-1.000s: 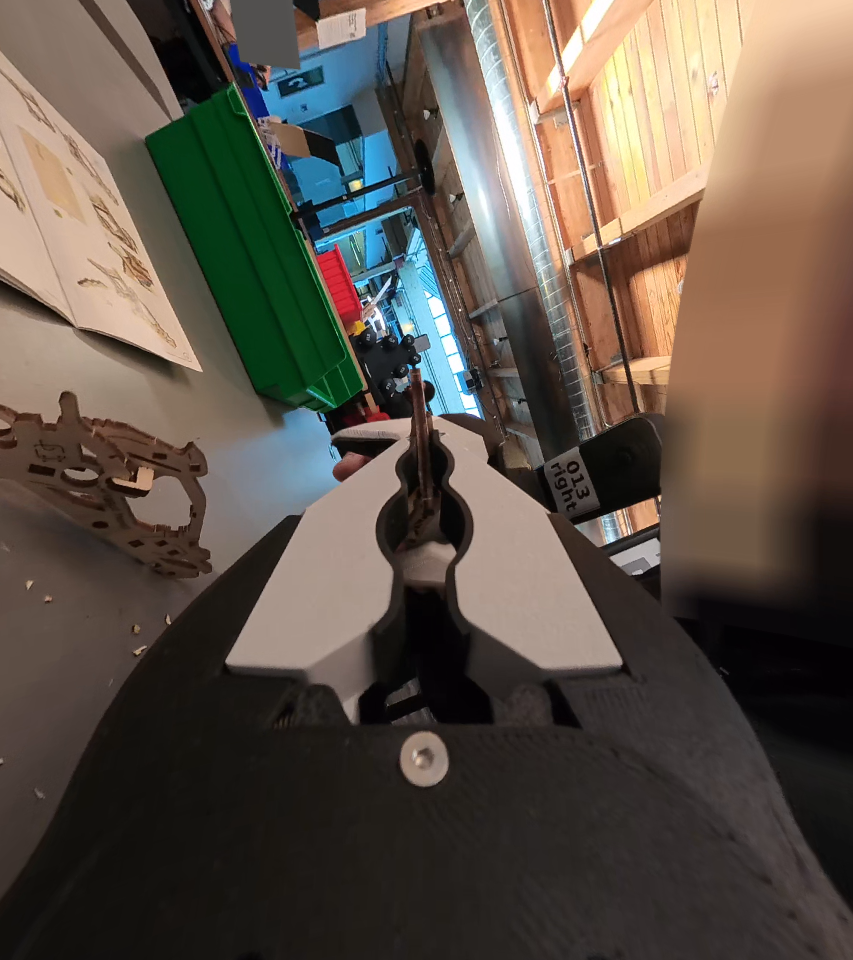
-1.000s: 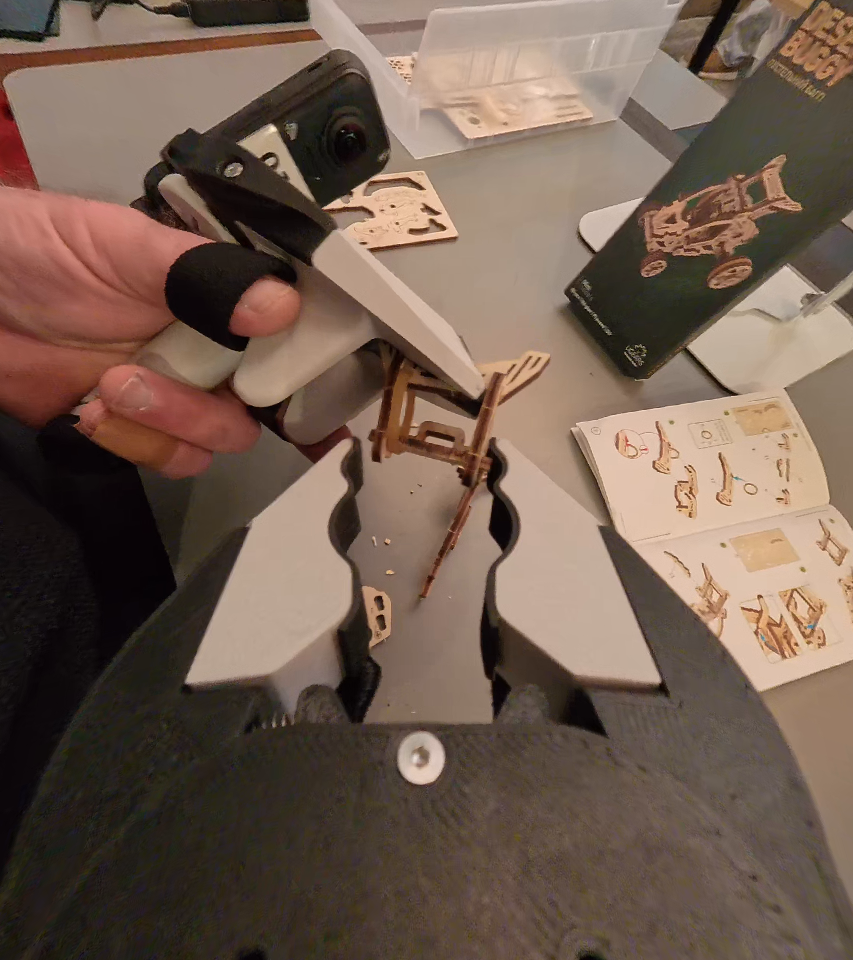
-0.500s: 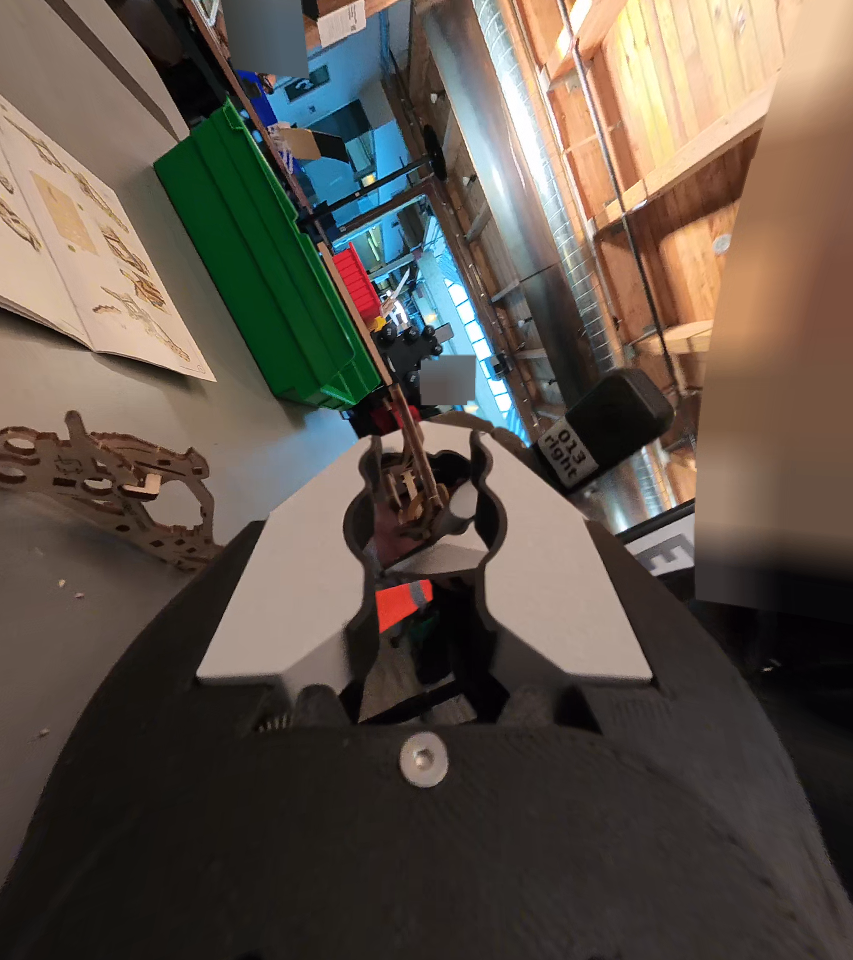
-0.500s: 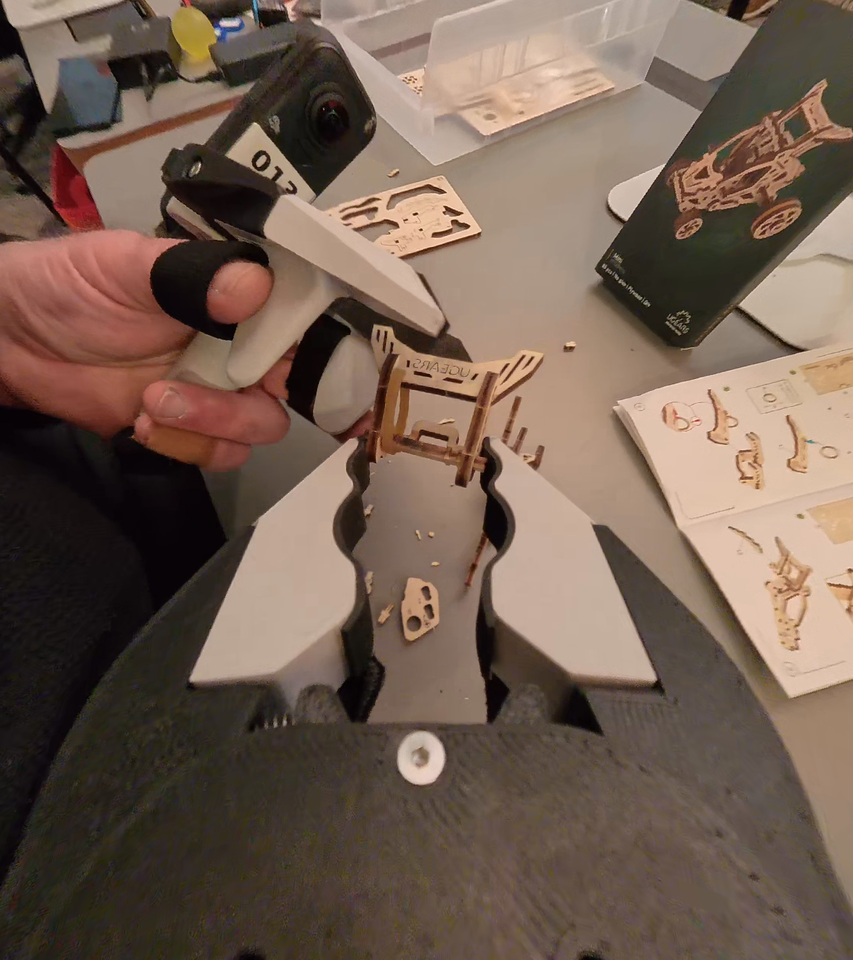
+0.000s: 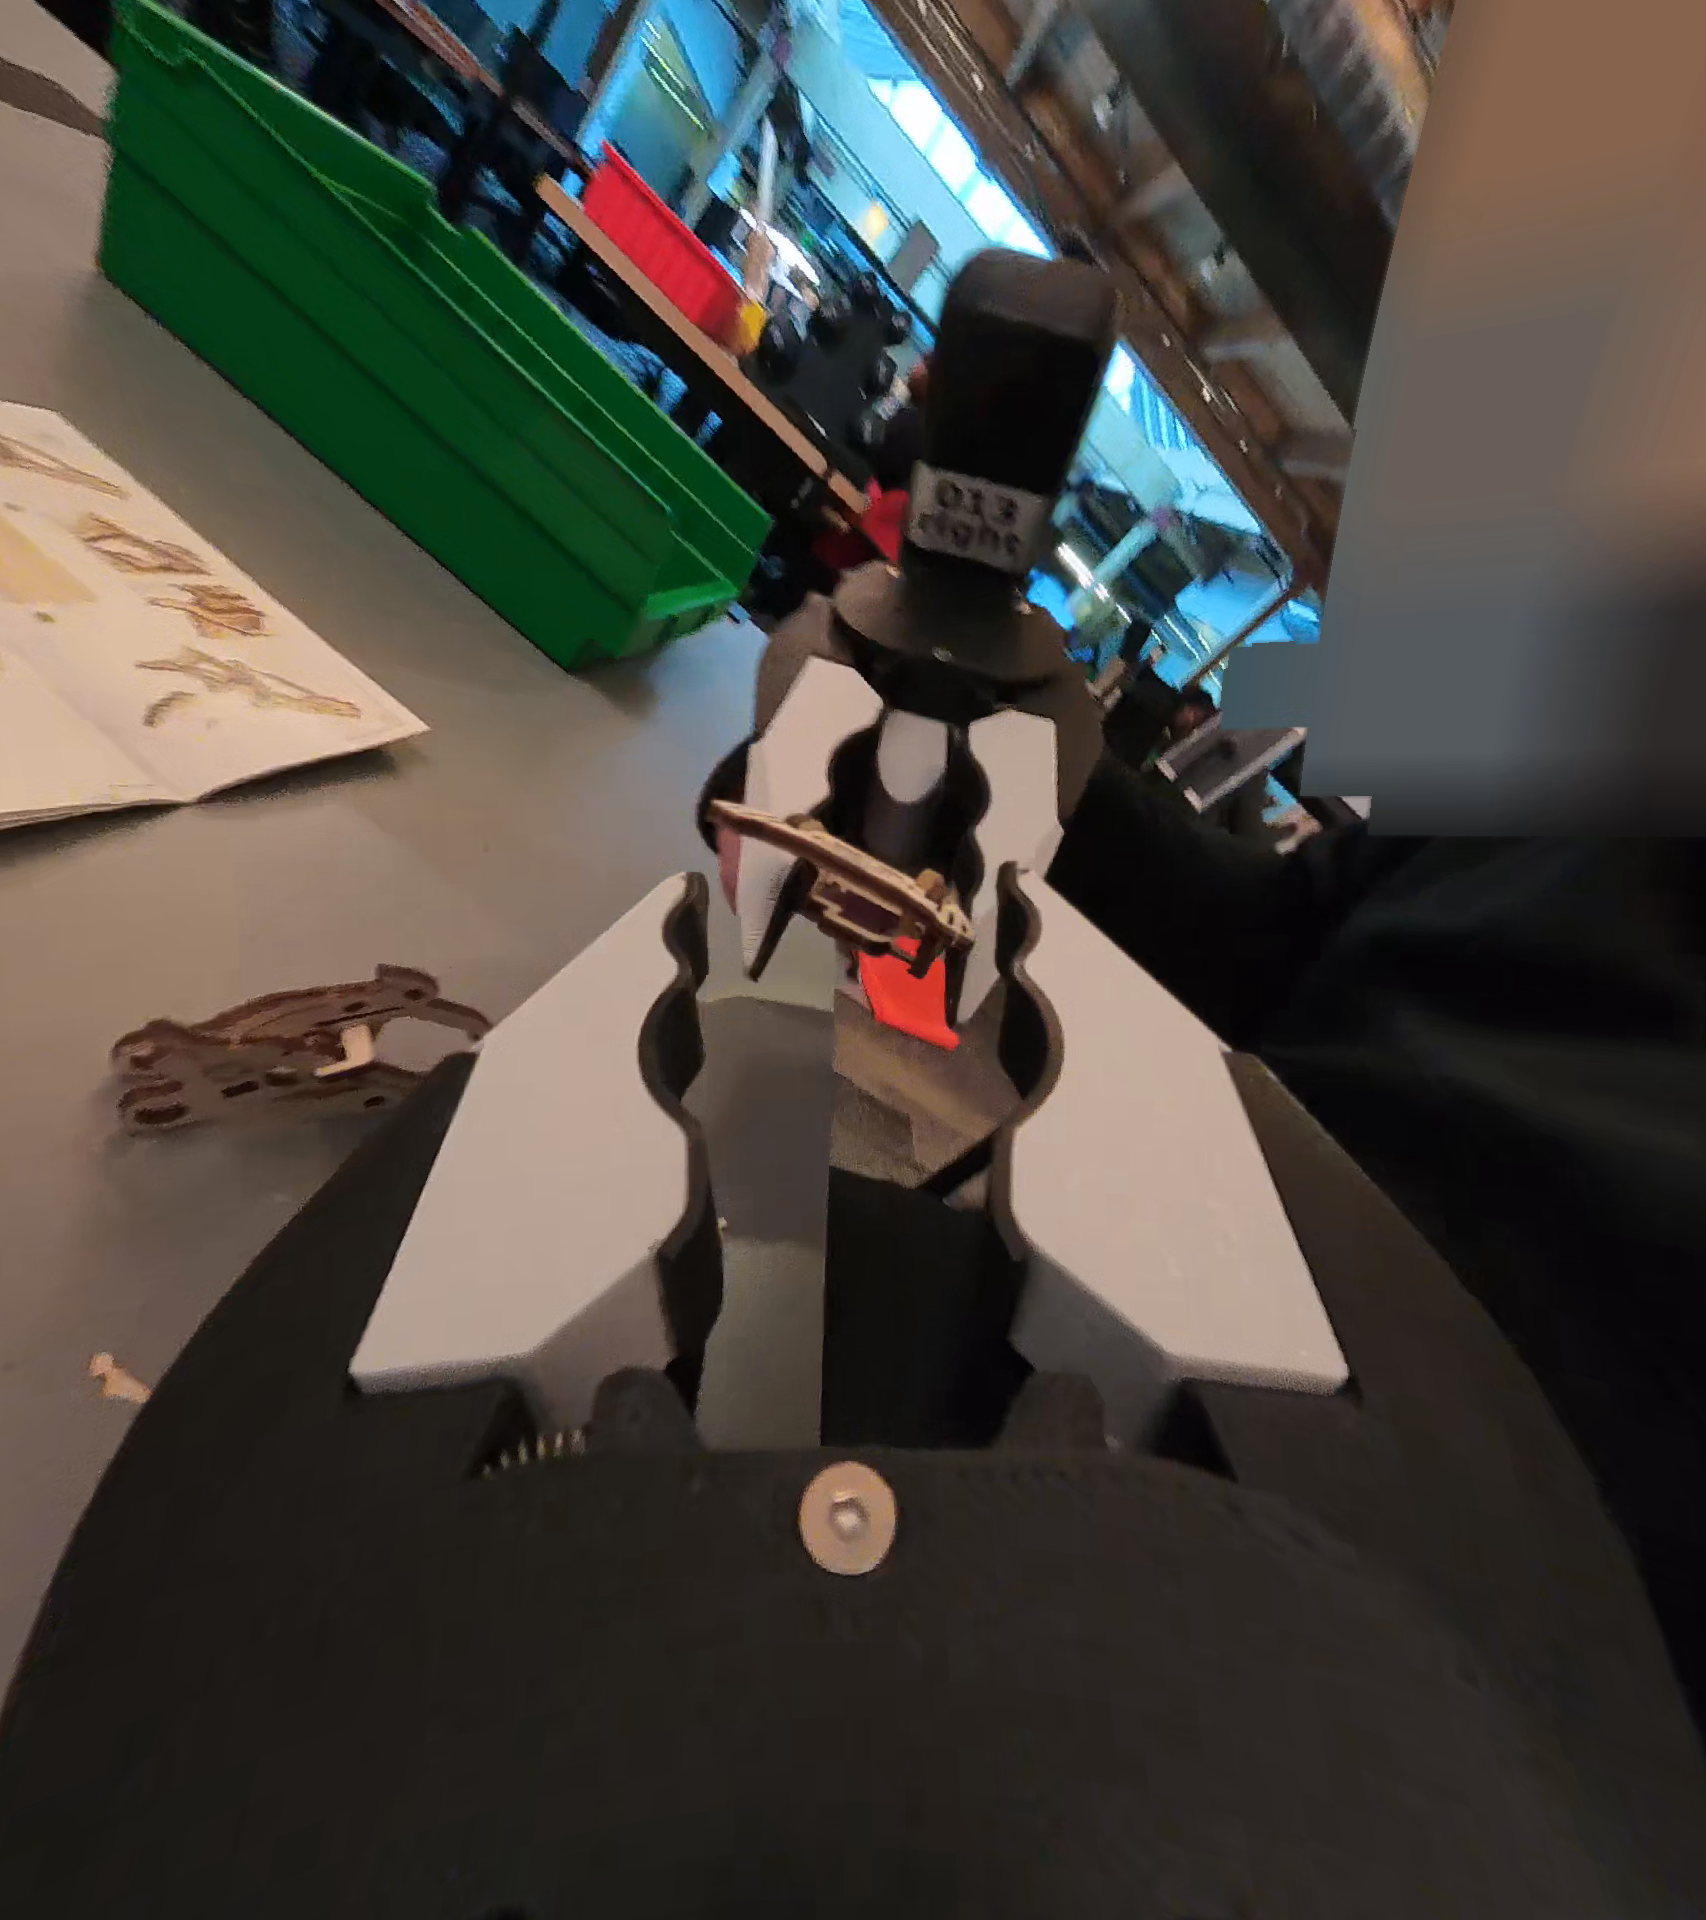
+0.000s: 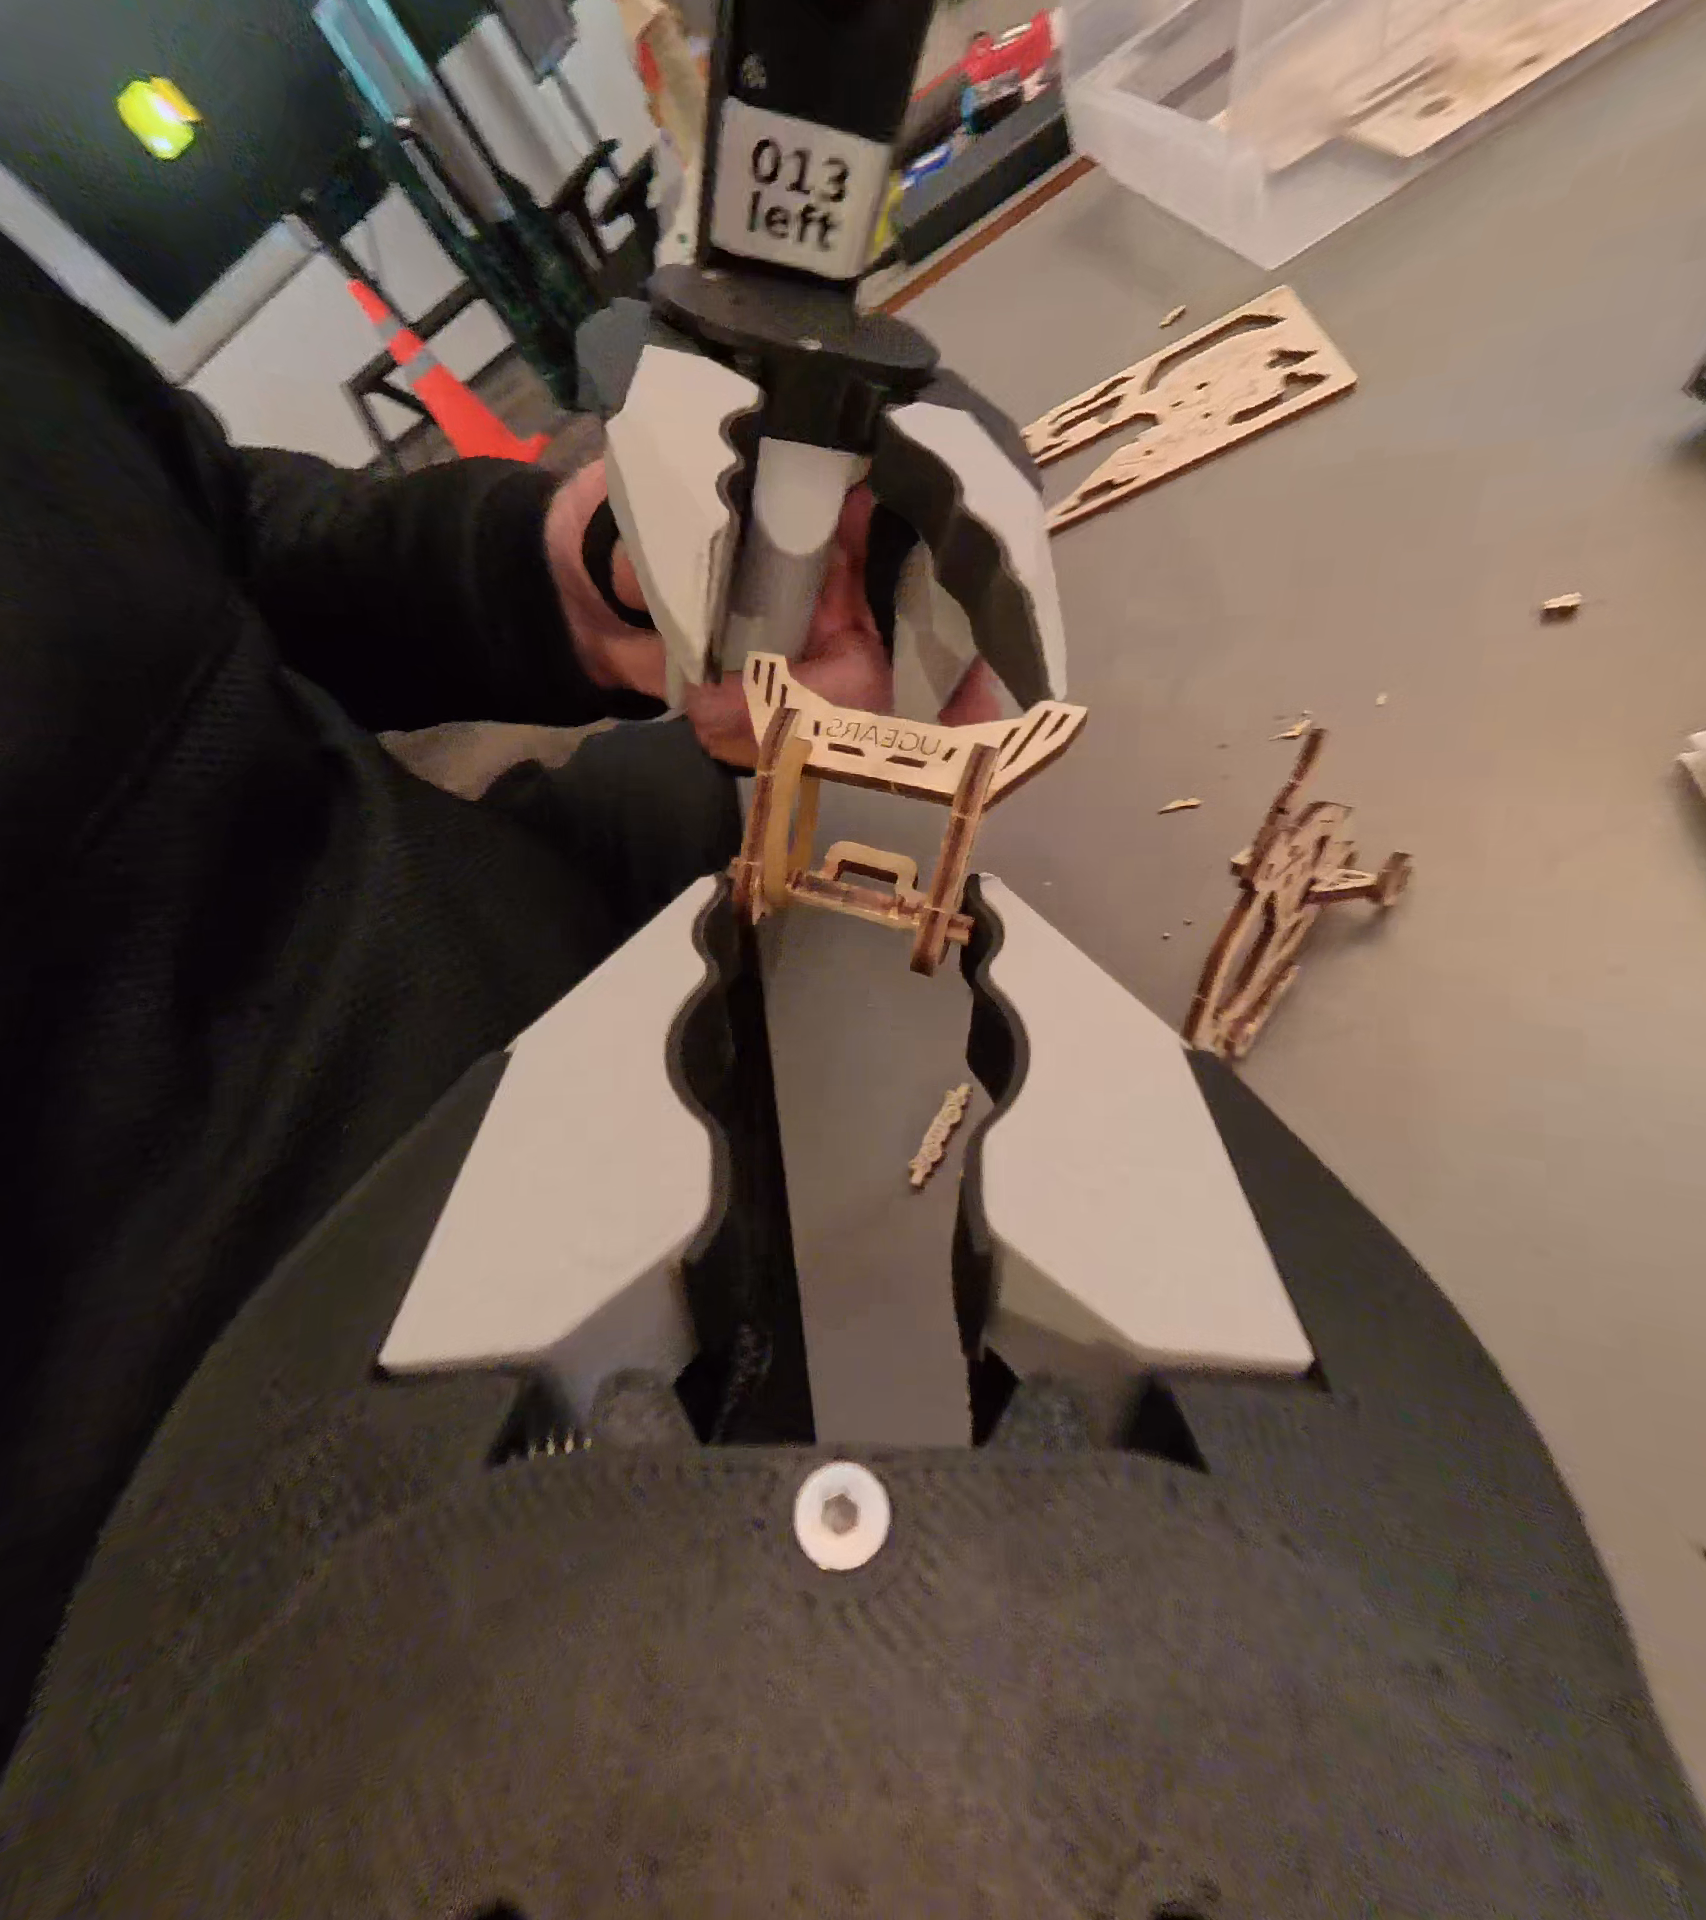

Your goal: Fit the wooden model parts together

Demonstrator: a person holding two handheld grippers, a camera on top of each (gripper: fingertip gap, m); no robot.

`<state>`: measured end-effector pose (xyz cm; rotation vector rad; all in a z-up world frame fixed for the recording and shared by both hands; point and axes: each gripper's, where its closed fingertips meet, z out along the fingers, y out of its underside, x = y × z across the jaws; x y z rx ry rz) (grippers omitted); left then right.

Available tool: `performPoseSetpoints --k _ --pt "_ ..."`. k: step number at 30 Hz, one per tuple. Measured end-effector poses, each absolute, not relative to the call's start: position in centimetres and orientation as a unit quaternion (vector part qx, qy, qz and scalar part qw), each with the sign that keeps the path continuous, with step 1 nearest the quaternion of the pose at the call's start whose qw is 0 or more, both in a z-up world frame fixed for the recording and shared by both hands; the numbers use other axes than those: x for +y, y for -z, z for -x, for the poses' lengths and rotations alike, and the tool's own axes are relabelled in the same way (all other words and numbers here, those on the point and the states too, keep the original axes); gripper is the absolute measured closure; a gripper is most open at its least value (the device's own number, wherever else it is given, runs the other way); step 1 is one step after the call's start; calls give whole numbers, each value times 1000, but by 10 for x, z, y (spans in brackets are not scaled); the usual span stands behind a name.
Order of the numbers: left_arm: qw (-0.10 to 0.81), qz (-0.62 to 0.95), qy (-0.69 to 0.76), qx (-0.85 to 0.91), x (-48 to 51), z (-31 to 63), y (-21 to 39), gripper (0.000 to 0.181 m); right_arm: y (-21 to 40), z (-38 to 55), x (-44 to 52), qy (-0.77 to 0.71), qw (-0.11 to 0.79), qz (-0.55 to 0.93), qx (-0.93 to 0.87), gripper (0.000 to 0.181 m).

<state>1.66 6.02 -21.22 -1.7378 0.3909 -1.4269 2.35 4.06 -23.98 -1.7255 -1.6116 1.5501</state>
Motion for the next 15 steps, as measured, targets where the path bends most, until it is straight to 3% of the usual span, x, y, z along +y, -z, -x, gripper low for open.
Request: performPoseSetpoints --k 9,15 --pt "398 690 560 228 39 -36 216 123 234 -23 16 -587 90 564 -574 141" --pt "408 665 601 174 41 -37 210 128 233 -18 12 -602 72 563 -561 140"
